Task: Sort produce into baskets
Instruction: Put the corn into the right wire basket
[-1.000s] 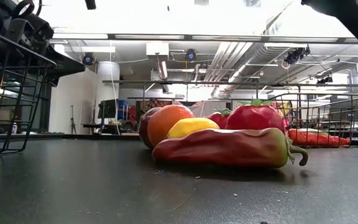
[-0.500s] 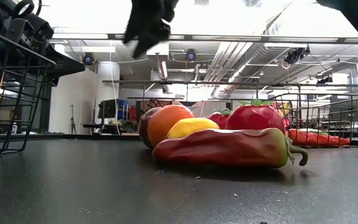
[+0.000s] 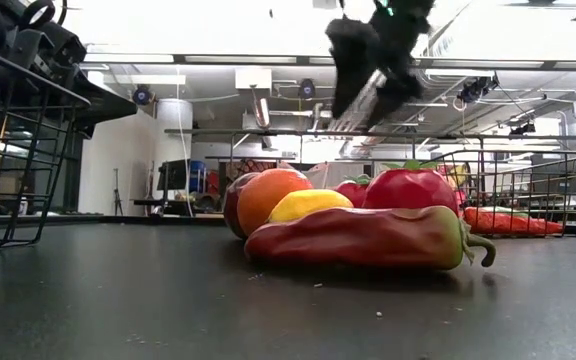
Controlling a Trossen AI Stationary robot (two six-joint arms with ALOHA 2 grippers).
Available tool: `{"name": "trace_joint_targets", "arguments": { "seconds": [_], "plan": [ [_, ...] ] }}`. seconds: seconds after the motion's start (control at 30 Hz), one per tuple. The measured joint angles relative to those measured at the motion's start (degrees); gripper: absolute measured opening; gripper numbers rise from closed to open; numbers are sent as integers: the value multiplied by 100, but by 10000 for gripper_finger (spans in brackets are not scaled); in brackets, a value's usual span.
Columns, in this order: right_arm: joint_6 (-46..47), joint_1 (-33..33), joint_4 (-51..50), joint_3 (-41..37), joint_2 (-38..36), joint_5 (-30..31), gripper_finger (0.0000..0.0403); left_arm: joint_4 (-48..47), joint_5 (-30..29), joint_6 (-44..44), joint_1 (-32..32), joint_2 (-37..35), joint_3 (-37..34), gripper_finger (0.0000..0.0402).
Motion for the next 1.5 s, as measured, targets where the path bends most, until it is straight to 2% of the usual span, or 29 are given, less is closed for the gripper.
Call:
{"name": "trace_joint_targets", "arguments": {
  "seconds": [0.07,0.2,0.5,0.77,0.93,1.2,1.37,1.5],
  "plan": [
    [1141,-144,264,-448,-124,-171,332,-2,0,0,0,0,0,0],
    [2159,-245,857,-752,83,-328,332,-2,0,0,-1,0,0,0],
    [2748,-227,818,-758,883,-356,332,-1,-2,0,-1,0,0,0],
    [2809,-140,858,-760,1187,-398,327,-2,0,0,-1,0,0,0],
    [2712,-142,846,-758,1296,-389,289,0,0,0,-1,0,0,0],
    [2240,-142,775,-758,1211,-266,182,-2,-17,0,1,0,0,0],
    [1784,-141,678,-758,701,105,129,-2,-20,0,-1,0,0,0],
    [1502,-205,299,-758,11,597,124,-2,-20,0,-1,0,0,0]
  ]
}}
